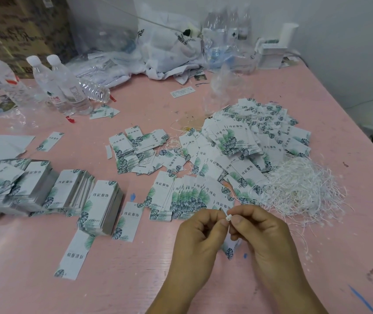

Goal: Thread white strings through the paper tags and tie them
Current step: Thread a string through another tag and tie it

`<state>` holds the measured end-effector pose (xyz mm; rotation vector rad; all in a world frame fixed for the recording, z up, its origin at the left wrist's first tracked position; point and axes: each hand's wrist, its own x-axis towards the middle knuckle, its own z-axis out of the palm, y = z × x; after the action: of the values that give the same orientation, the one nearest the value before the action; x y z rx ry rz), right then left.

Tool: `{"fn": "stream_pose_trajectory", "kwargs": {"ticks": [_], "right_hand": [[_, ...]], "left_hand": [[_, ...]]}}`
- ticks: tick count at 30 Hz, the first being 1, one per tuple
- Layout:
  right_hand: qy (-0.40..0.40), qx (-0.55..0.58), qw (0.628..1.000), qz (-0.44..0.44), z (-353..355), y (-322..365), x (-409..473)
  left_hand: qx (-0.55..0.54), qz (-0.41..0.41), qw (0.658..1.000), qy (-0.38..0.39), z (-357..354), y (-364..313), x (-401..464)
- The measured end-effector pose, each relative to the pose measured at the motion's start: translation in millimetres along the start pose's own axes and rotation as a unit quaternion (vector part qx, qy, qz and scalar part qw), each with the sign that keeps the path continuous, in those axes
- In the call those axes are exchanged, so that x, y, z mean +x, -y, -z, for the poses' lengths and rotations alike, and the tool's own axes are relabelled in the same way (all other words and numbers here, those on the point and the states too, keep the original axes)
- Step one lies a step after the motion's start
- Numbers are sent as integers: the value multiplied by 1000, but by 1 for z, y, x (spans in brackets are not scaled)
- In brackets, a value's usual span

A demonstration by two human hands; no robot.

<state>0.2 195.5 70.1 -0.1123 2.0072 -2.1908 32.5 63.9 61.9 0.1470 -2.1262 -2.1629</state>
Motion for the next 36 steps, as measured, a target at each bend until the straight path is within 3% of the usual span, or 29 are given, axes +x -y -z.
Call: {"fn": "stream_pose_trajectory", "kwargs": {"ticks": [8,18,24,30,36], "right_hand": [[-13,-46,999,14,-1,8,-3],[-96,-89,991,29,-15,9,-12],[-61,-14,998,-33,-13,10,-8],[-64,-57,996,-11,-12,13,-10],[-16,-125,992,-10,-5,18,-10]], "left_hand": [[18,-6,999,-33,2,2,-2],[95,-14,992,-80,-1,0,-4],[50,-11,997,-56,1,-4,-5],[33,0,997,-76,-3,-2,-5],[80,-40,994,-63,5,-4,0]]}}
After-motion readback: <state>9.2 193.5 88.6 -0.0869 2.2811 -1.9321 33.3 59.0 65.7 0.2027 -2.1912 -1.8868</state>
